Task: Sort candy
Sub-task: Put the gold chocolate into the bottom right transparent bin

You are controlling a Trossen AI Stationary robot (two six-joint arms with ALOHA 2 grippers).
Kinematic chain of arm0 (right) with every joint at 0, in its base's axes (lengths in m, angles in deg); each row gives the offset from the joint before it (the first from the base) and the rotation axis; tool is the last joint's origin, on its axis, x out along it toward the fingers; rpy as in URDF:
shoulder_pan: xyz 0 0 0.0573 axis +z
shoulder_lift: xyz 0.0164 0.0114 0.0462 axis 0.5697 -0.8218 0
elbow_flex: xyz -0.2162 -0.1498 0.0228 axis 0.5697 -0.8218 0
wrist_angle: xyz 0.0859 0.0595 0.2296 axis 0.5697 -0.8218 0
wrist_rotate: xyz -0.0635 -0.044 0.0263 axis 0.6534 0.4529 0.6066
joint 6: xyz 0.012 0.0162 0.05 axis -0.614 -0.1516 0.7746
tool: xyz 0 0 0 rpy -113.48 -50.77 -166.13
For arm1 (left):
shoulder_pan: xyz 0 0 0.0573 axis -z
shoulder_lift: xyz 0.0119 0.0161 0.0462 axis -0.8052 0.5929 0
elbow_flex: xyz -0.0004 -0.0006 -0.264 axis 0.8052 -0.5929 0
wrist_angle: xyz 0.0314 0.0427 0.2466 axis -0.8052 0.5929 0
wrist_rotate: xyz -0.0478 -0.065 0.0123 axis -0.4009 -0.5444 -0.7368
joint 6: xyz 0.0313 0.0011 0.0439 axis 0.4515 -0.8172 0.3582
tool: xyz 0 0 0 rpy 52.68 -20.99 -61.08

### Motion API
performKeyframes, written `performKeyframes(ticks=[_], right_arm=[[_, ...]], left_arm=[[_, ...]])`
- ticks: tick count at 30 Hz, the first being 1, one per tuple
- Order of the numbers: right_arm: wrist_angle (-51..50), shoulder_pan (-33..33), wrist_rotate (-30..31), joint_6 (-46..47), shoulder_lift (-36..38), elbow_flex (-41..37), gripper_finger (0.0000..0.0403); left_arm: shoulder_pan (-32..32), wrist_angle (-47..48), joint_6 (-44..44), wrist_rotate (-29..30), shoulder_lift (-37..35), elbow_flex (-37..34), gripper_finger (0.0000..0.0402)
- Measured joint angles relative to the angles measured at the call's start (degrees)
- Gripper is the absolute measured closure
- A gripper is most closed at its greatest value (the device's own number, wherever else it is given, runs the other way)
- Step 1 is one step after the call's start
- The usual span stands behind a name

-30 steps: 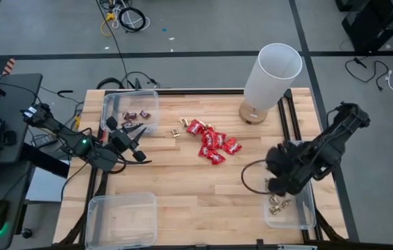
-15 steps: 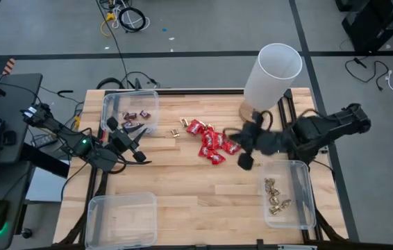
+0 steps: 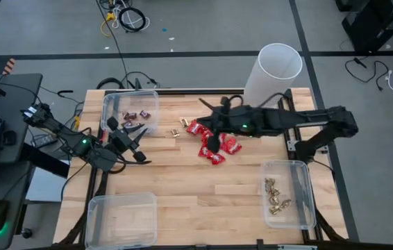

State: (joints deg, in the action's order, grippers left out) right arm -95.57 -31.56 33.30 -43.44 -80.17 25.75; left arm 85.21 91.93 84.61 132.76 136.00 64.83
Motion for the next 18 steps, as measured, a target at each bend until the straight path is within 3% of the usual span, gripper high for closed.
performKeyframes(ticks=[6,18], right_arm=[[4.93,-2.78,-0.47,-4.10,-6.62,-0.02,0.0402],[9.15,-7.10,-0.45,-3.33,-19.99,-0.02,0.0402]], left_arm=[[0.00,-1.48,0.17,-0.01,0.00,0.00,0.0319],[-0.02,-2.14,0.13,0.57,0.00,0.00,0.0319]])
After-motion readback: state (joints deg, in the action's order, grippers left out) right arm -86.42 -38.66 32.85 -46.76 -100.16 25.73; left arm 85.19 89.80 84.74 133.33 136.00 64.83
